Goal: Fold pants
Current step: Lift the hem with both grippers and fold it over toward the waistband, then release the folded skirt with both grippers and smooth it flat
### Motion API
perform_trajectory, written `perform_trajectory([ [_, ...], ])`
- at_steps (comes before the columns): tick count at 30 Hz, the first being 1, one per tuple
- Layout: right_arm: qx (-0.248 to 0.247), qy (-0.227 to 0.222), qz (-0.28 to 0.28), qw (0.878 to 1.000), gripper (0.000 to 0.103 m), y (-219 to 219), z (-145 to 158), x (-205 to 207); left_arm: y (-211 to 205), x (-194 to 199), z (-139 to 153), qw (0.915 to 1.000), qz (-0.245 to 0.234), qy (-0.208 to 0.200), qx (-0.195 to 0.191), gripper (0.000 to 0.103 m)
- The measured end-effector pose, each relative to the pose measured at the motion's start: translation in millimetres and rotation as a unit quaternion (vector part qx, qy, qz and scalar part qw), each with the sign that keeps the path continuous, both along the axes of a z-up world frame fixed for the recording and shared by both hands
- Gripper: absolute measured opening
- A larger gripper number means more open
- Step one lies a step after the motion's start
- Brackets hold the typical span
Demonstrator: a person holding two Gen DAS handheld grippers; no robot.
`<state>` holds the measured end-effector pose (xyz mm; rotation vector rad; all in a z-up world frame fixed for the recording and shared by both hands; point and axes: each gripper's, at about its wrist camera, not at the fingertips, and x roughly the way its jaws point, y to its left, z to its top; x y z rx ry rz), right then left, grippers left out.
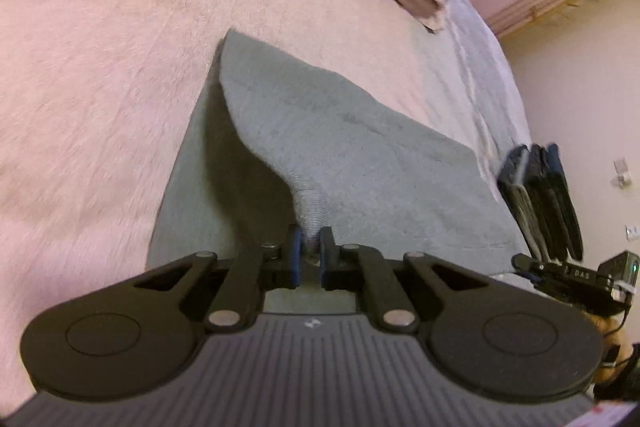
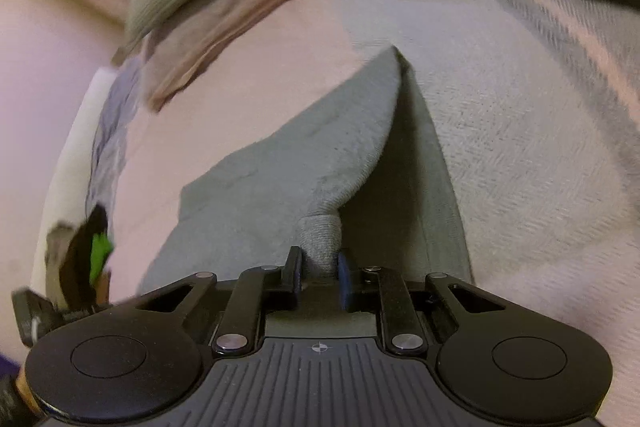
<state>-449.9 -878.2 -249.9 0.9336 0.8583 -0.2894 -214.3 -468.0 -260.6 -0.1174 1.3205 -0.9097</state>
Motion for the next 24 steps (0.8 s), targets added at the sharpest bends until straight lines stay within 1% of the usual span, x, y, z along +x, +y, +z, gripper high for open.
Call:
perform_trajectory([
  [2, 0.004, 0.008, 0.007, 1.0, 0.014, 15.0, 5.3, -17.5, 12.3, -13.3, 6.2, 1.0, -0.002, 0.003, 0.006, 0.006],
  [5, 0.028, 0.027, 0.011, 0.999, 0.014, 39.0, -3.4, -43.3, 33.8, -35.1, 3.9, 0.9996, -0.01, 0.013, 0.023, 0.005],
  [8, 0.044, 0.058, 0.01, 0.997, 0.014, 58.4, -23.4, -61.7, 47.5, -56.3, -10.2, 0.9983, -0.021, 0.028, 0.047, 0.005],
  [11, 0.049, 0.082, 0.001, 0.995, 0.014, 68.8, -41.2, -74.7, 54.9, -71.1, -28.9, 0.9966, -0.033, 0.036, 0.067, 0.006],
  [14, 0.045, 0.098, 0.0, 0.994, 0.014, 73.7, -47.9, -78.0, 58.1, -78.5, -40.7, 0.9955, -0.038, 0.045, 0.075, 0.006],
  [18, 0.035, 0.097, 0.01, 0.995, 0.014, 80.6, -38.7, -79.5, 59.8, -76.6, -36.4, 0.9955, -0.046, 0.038, 0.073, 0.006],
  [24, 0.041, 0.12, 0.006, 0.992, 0.014, 90.8, -62.9, -80.9, 65.9, -78.9, -53.0, 0.9935, -0.062, 0.038, 0.087, 0.006],
])
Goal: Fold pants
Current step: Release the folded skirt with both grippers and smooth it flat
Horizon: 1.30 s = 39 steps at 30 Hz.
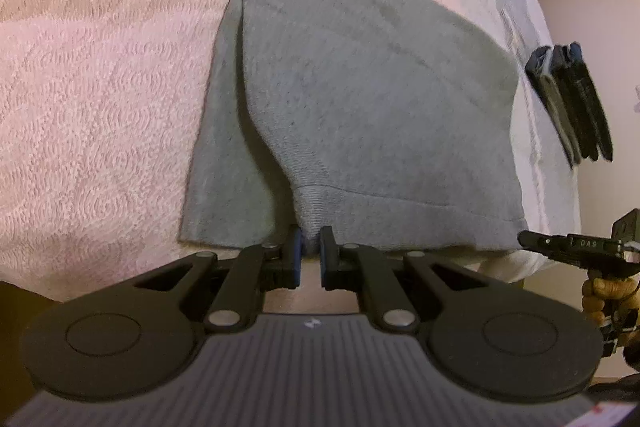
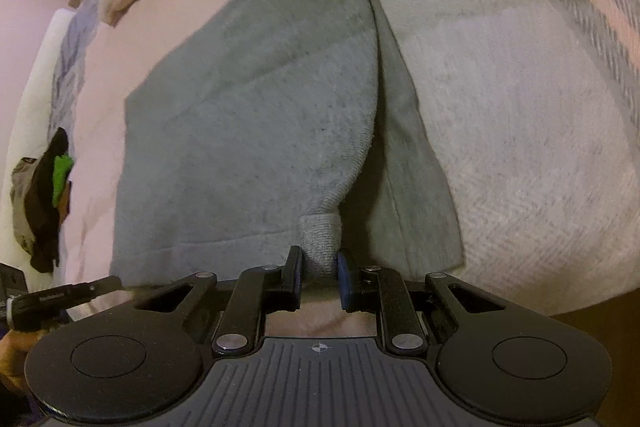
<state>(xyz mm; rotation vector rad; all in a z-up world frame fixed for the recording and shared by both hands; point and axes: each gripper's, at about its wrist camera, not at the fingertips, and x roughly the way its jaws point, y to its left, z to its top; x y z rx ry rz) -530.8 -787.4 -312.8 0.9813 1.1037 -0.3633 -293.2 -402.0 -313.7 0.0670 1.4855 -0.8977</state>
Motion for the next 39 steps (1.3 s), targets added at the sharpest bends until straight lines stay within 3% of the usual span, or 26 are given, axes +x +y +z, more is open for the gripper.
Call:
perform_trajectory([
  [7, -0.005, 0.03, 0.001, 1.0, 0.015, 2.3, -24.3, 6.5, -10.0, -3.4, -20.7, 0.9996, -0.014, -0.007, 0.023, 0.008],
  [9, -0.017, 0.054, 0.005, 0.998, 0.021, 3.3, -20.2, 7.8, -11.1, -3.0, -14.6, 0.9991, -0.021, -0.014, 0.034, 0.01],
  [11, -0.047, 0.072, 0.014, 0.996, 0.039, 4.5, -8.0, 11.6, -9.0, -1.8, -4.3, 0.9979, -0.03, -0.03, 0.05, 0.011],
  [12, -0.064, 0.071, 0.018, 0.995, 0.042, 5.4, 0.2, 13.7, -6.4, 0.2, 2.2, 0.997, -0.031, -0.04, 0.058, 0.011],
  [14, -0.089, 0.061, 0.021, 0.994, 0.048, 5.0, 14.9, 16.8, 0.4, 4.8, 12.4, 0.9956, -0.031, -0.058, 0.066, 0.01],
  [21, -0.105, -0.004, 0.014, 0.994, 0.049, 22.5, 48.5, 50.4, -5.7, 36.8, 46.5, 0.9928, -0.044, -0.099, 0.051, 0.011],
  [25, -0.111, -0.032, 0.02, 0.993, 0.05, 54.9, 58.1, 73.8, -18.6, 61.2, 56.6, 0.9875, -0.099, -0.119, 0.028, 0.011],
  [28, -0.131, -0.039, 0.023, 0.99, 0.05, 84.9, 56.9, 93.3, -26.8, 85.2, 55.4, 0.9769, -0.164, -0.136, 0.012, 0.013],
  [30, -0.143, -0.035, 0.006, 0.989, 0.05, 109.6, 52.6, 106.7, -31.9, 99.6, 52.5, 0.9631, -0.221, -0.153, -0.001, 0.014],
  [33, -0.16, -0.019, -0.02, 0.987, 0.05, 154.7, 46.1, 124.6, -38.0, 117.7, 43.7, 0.9231, -0.335, -0.188, -0.019, 0.016],
  [35, -0.172, -0.008, -0.018, 0.985, 0.05, 188.1, 41.8, 139.7, -39.9, 126.5, 38.0, 0.8828, -0.412, -0.223, -0.025, 0.019],
  [37, -0.188, 0.011, 0.009, 0.982, 0.05, 221.4, 38.1, 156.1, -38.7, 130.1, 36.7, 0.8349, -0.484, -0.259, -0.04, 0.022],
  [39, -0.216, 0.022, 0.048, 0.975, 0.051, 250.9, 35.2, 169.9, -37.8, 132.6, 34.5, 0.7991, -0.529, -0.28, -0.053, 0.028],
])
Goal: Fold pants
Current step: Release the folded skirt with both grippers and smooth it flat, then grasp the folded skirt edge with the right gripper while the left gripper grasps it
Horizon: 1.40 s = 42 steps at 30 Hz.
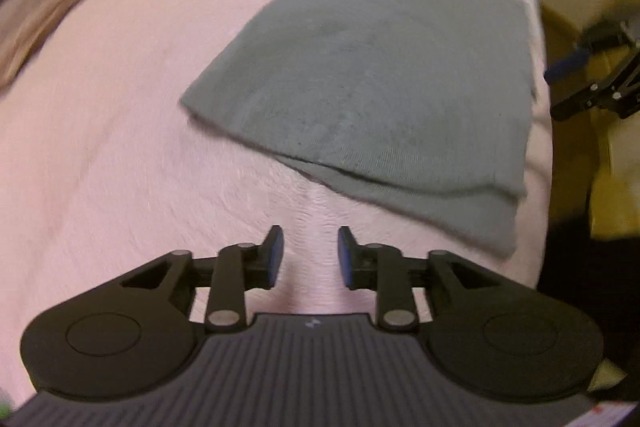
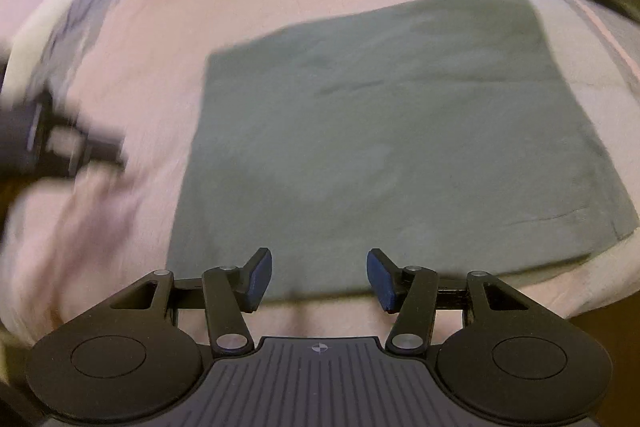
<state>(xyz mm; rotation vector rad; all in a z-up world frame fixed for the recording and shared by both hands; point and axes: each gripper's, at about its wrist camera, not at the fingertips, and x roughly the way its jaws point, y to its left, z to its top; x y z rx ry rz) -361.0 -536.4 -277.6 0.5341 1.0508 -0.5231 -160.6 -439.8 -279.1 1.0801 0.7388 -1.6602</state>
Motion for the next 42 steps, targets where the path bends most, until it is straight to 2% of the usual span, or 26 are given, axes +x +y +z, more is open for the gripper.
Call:
perform_trajectory([
  [3, -0.049, 0.024, 0.062, 0.997, 0.055, 35.8, -8.3, 15.9, -0.4, -1.1, -4.9, 0.9967, -0.073, -0.027, -0.022, 0.032],
  [5, -0.081, 0.034, 0.097, 0.991, 0.063, 54.4, -16.1, 23.6, -0.4, -5.4, -12.5, 0.9915, -0.116, -0.046, -0.038, 0.04],
  [7, -0.113, 0.036, 0.129, 0.984, 0.067, 75.2, -25.9, 26.3, 3.4, -14.8, -22.8, 0.9786, -0.178, -0.081, -0.063, 0.044],
  [11, -0.162, 0.049, 0.183, 0.968, 0.069, 106.3, -48.2, 32.3, 8.6, -23.8, -47.2, 0.9424, -0.285, -0.144, -0.099, 0.05],
  [13, -0.189, 0.059, 0.203, 0.959, 0.069, 118.2, -56.9, 32.9, 10.6, -24.8, -58.0, 0.9159, -0.341, -0.177, -0.118, 0.052],
  [15, -0.215, 0.072, 0.213, 0.95, 0.069, 127.8, -66.5, 36.7, 10.8, -22.8, -65.0, 0.8937, -0.376, -0.202, -0.139, 0.055],
  [16, -0.227, 0.078, 0.214, 0.947, 0.069, 130.8, -71.2, 38.4, 9.1, -20.7, -68.4, 0.8848, -0.389, -0.21, -0.146, 0.055],
  [17, -0.238, 0.081, 0.215, 0.944, 0.069, 132.8, -76.3, 40.0, 6.7, -17.9, -71.9, 0.8795, -0.396, -0.214, -0.153, 0.055],
  [20, -0.27, 0.084, 0.21, 0.936, 0.069, 136.9, -85.5, 46.4, -4.8, -12.6, -82.2, 0.8725, -0.414, -0.211, -0.15, 0.059],
  [22, -0.294, 0.091, 0.224, 0.925, 0.069, 141.8, -95.2, 53.3, -8.8, -9.3, -84.7, 0.8658, -0.426, -0.208, -0.159, 0.063],
  [27, -0.327, 0.09, 0.236, 0.911, 0.069, 143.4, -106.8, 55.5, -20.3, -6.1, -88.2, 0.8654, -0.432, -0.194, -0.163, 0.064],
  [29, -0.341, 0.099, 0.219, 0.909, 0.069, 140.4, -106.6, 52.2, -22.8, -5.4, -87.9, 0.864, -0.433, -0.192, -0.169, 0.064],
  [34, -0.373, 0.116, 0.213, 0.896, 0.067, 137.1, -115.2, 53.0, -31.2, -3.5, -86.2, 0.8533, -0.447, -0.197, -0.182, 0.064],
  [36, -0.376, 0.118, 0.227, 0.891, 0.057, 137.2, -119.2, 57.8, -32.5, -1.2, -86.6, 0.8499, -0.45, -0.202, -0.185, 0.064],
  [38, -0.363, 0.115, 0.227, 0.897, 0.037, 133.7, -113.9, 61.2, -31.5, 1.7, -87.5, 0.8421, -0.458, -0.211, -0.192, 0.064],
  [39, -0.358, 0.11, 0.222, 0.9, 0.033, 132.6, -109.0, 61.8, -31.6, 2.7, -87.7, 0.8372, -0.464, -0.216, -0.193, 0.064],
  [41, -0.354, 0.104, 0.208, 0.906, 0.011, 132.0, -94.3, 62.6, -30.4, 5.6, -88.8, 0.8276, -0.475, -0.224, -0.198, 0.064],
  [42, -0.351, 0.1, 0.196, 0.91, 0.011, 131.5, -85.5, 61.8, -30.4, 6.9, -89.6, 0.8216, -0.481, -0.23, -0.203, 0.064],
])
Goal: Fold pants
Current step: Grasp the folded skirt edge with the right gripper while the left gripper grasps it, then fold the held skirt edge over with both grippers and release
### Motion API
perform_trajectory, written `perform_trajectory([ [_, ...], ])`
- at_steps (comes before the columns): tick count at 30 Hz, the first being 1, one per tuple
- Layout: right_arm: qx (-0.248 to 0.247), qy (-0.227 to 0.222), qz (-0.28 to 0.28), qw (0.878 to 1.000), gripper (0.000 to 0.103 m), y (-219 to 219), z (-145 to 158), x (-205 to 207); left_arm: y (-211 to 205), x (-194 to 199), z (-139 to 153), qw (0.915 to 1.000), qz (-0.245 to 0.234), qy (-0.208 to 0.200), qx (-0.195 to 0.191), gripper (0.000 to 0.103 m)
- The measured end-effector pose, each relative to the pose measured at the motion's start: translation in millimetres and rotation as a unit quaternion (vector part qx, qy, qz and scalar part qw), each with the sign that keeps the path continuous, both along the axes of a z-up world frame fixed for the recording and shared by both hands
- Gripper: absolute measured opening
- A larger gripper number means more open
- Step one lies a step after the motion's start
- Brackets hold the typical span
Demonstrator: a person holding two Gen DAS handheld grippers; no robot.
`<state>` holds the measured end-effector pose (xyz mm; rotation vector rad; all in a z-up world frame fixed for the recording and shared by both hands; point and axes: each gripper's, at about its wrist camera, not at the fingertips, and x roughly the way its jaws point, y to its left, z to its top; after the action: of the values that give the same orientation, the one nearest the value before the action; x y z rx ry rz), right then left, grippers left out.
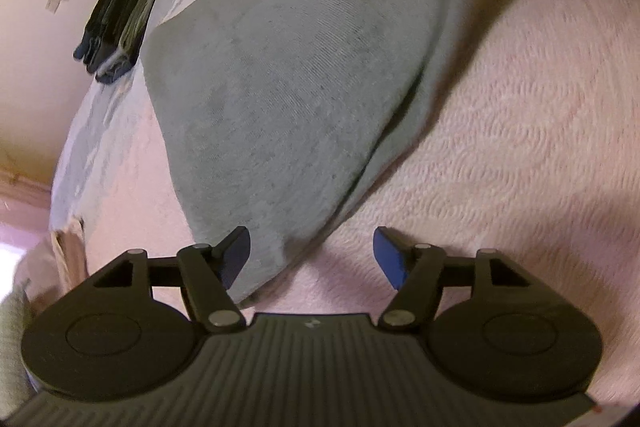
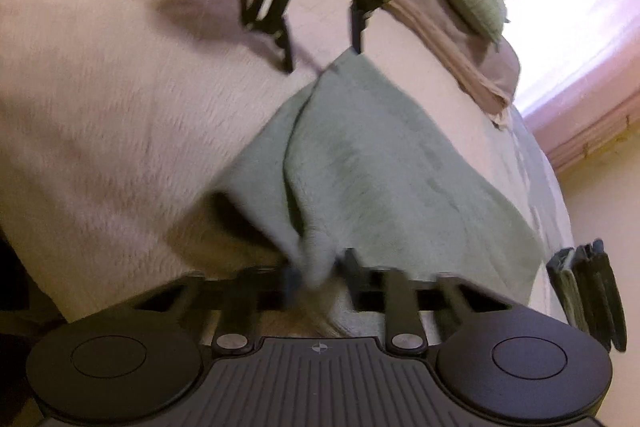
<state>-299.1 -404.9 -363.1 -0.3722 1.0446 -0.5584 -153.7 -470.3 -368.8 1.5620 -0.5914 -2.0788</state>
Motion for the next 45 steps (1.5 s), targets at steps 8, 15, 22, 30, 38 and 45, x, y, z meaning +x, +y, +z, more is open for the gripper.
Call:
perform_trajectory([
  [8, 0.029, -0.042, -0.056, 0.997, 0.01, -16.8, 60.5, 1.1, -18.6, 4.3, -10.7, 0.9983, -0.034, -0.028, -0.039, 0.061],
  [15, 0.051, -0.057, -0.084, 0.994, 0.009, -31.1, 94.0, -4.8, -39.9, 8.6, -1.9, 0.9967, -0.047, -0.044, -0.05, 0.023],
  [22, 0.097, -0.106, -0.157, 0.977, 0.009, -52.8, 129.9, -20.4, -70.3, 4.4, 59.5, 0.9974, -0.048, -0.033, -0.042, 0.006],
  [30, 0.167, -0.224, -0.266, 0.923, 0.009, -101.1, 178.0, -80.7, -162.5, -69.9, 149.8, 0.9959, -0.075, -0.028, -0.041, 0.006],
  [38, 0.285, -0.362, -0.378, 0.803, 0.009, -203.7, 171.6, -193.7, -298.4, -194.3, 151.8, 0.9937, -0.093, -0.058, 0.024, 0.006],
  [45, 0.399, -0.422, -0.481, 0.657, 0.009, -271.6, 93.5, -273.7, -378.4, -273.9, 70.0, 0.9856, -0.096, -0.095, 0.101, 0.006],
])
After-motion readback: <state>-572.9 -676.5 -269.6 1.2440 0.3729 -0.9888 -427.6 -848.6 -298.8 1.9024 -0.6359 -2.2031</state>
